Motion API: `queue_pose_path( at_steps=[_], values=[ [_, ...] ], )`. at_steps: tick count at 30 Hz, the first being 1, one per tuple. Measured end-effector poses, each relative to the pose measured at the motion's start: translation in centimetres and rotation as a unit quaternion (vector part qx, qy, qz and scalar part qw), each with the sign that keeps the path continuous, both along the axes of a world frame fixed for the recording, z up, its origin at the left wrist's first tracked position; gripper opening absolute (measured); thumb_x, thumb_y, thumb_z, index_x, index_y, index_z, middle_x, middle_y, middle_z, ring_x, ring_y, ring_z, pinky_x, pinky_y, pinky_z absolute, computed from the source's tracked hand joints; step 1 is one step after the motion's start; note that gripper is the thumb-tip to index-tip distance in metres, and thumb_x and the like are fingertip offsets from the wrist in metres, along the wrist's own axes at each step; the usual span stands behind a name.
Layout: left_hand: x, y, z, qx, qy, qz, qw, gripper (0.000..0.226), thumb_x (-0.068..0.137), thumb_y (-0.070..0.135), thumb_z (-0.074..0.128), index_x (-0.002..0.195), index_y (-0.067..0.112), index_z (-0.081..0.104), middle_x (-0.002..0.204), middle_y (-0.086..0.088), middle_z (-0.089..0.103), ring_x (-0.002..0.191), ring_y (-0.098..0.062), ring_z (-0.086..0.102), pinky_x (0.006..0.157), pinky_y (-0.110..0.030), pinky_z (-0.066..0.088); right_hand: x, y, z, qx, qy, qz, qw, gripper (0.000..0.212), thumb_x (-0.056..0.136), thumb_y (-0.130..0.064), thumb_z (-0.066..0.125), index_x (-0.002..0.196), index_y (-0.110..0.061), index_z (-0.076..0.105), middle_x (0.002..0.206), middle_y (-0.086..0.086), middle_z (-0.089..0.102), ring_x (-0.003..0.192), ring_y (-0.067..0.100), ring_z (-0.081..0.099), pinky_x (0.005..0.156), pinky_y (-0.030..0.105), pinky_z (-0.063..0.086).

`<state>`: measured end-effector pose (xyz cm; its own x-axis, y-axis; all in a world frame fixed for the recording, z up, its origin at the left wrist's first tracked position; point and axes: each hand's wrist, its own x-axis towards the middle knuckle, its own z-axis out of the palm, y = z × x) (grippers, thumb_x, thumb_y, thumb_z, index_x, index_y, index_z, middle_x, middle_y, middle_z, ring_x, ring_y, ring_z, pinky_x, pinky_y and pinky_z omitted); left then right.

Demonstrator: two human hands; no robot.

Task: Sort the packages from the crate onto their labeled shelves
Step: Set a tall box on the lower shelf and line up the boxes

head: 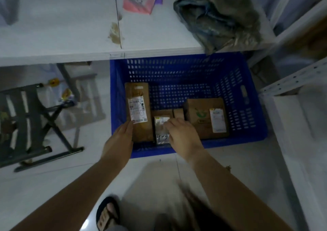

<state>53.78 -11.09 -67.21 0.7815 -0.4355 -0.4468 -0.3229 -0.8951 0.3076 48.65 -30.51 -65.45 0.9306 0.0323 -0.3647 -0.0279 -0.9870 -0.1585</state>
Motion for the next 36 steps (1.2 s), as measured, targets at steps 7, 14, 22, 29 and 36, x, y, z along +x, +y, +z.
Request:
queue_pose_path(
  at_steps=[7, 14, 22, 29, 36],
  values=[
    [1.2, -2.0, -12.3, 0.009, 0.091, 0.061, 0.994, 0.094, 0.084, -0.004, 0.053, 0.148, 0.018, -0.011, 0.157, -0.007, -0.006, 0.139, -0.029, 0.024, 0.108, -0.044, 0.036, 2.6, 1.2, -11.7, 0.015, 0.082, -0.011, 0.997, 0.055, 0.089, -0.015, 0.056, 0.140, -0.019, 0.036, 0.132, 0.006, 0.049, 0.116, 0.026, 0.049, 0.094, 0.039, 0.044],
    [3.5, -3.1, -18.1, 0.056, 0.164, 0.101, 0.980, 0.107, 0.082, -0.003, 0.060, 0.144, 0.016, -0.025, 0.151, -0.023, -0.019, 0.138, -0.039, 0.020, 0.108, -0.049, 0.033, 4.5, 2.7, -18.9, 0.055, 0.258, -0.064, 0.962, 0.102, 0.087, -0.004, 0.059, 0.148, -0.035, -0.017, 0.152, 0.017, 0.021, 0.125, 0.037, 0.043, 0.096, 0.043, 0.045],
    [5.0, -4.3, -19.6, -0.015, 0.207, 0.186, 0.960, 0.107, 0.087, 0.025, 0.064, 0.142, 0.030, -0.027, 0.153, -0.017, -0.014, 0.139, -0.037, 0.011, 0.110, -0.048, 0.027, 5.2, 3.2, -20.6, 0.159, 0.247, -0.138, 0.946, 0.115, 0.083, 0.009, 0.056, 0.140, -0.046, -0.028, 0.158, 0.015, 0.002, 0.131, 0.032, 0.040, 0.100, 0.041, 0.044],
    [4.2, -4.0, -17.9, 0.037, 0.043, 0.092, 0.994, 0.110, 0.080, 0.026, 0.071, 0.146, 0.023, -0.017, 0.144, -0.020, 0.008, 0.131, -0.036, 0.022, 0.104, -0.045, 0.035, 5.2, 3.2, -19.2, 0.134, 0.153, -0.145, 0.968, 0.102, 0.087, 0.004, 0.054, 0.148, -0.033, -0.019, 0.150, 0.017, 0.016, 0.127, 0.030, 0.039, 0.099, 0.038, 0.044],
    [2.5, -3.8, -13.6, -0.103, 0.043, 0.141, 0.984, 0.064, 0.093, 0.005, 0.044, 0.148, 0.007, 0.010, 0.145, -0.022, 0.014, 0.131, -0.038, 0.025, 0.108, -0.046, 0.032, 3.5, 2.7, -14.7, 0.187, 0.016, -0.165, 0.968, 0.079, 0.091, 0.003, 0.046, 0.152, -0.028, 0.007, 0.140, 0.005, 0.022, 0.118, 0.020, 0.044, 0.102, 0.033, 0.043]
  ],
)
